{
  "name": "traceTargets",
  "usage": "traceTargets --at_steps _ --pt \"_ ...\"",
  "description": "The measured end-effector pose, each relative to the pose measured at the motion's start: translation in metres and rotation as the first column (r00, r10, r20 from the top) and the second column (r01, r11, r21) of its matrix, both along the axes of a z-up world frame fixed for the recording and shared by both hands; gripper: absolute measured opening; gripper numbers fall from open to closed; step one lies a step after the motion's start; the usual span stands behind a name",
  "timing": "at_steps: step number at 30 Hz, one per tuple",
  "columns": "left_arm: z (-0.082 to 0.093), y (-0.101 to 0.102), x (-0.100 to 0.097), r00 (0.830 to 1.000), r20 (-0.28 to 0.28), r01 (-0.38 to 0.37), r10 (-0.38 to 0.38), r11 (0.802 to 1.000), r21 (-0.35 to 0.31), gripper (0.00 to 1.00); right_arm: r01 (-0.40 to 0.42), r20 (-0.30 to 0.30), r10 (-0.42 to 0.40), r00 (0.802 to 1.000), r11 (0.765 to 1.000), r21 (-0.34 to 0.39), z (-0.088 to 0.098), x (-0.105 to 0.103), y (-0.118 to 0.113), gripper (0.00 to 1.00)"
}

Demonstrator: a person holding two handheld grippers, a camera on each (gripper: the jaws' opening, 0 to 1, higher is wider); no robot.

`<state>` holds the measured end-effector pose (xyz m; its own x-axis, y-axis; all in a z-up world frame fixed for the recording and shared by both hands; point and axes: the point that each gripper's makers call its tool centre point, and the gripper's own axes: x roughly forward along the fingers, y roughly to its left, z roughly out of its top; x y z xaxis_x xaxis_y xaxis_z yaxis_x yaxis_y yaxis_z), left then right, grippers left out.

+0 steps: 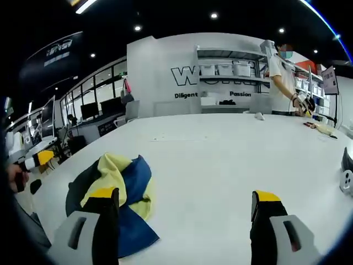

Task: Fold the garment on the visible template until the final outline fits inside the template.

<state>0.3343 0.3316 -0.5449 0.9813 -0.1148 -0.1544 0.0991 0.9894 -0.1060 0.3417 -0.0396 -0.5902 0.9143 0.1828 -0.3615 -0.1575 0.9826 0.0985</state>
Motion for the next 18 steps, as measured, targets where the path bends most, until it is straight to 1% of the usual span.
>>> traceTargets --at_steps 2,6,8,13,18 --pt "-0.0004 0.0001 0.0000 1.000 -0.001 0.001 -0.001 1.000 -0.001 0.99 -0.004 0.010 0.004 1.000 1.000 -0.004 0.0022 0.0006 0.0013 0.99" --pt "-0.0004 0.0008 0.0002 1.000 -0.002 -0.001 0.001 1.000 0.002 0.99 -0.011 0.002 0.011 1.000 1.000 -0.009 0.0006 -0.0001 0.0028 0.99" --pt "-0.0007 0.0004 0.0000 1.000 -0.005 0.000 0.000 1.000 -0.010 0.99 -0.008 -0.004 0.008 1.000 1.000 0.004 -0.0009 -0.0002 0.0027 0.99" --pt "-0.0011 0.0005 -0.0009 1.000 -0.007 -0.001 0.001 1.000 -0.013 0.99 -0.001 0.007 0.001 1.000 1.000 0.009 0.0022 -0.0007 0.0012 0.99" --pt "-0.0042 -0.0021 -0.0013 1.000 -0.019 0.006 -0.006 1.000 -0.022 0.99 -0.004 0.000 0.004 1.000 1.000 0.011 0.0005 -0.0007 0.0019 0.99"
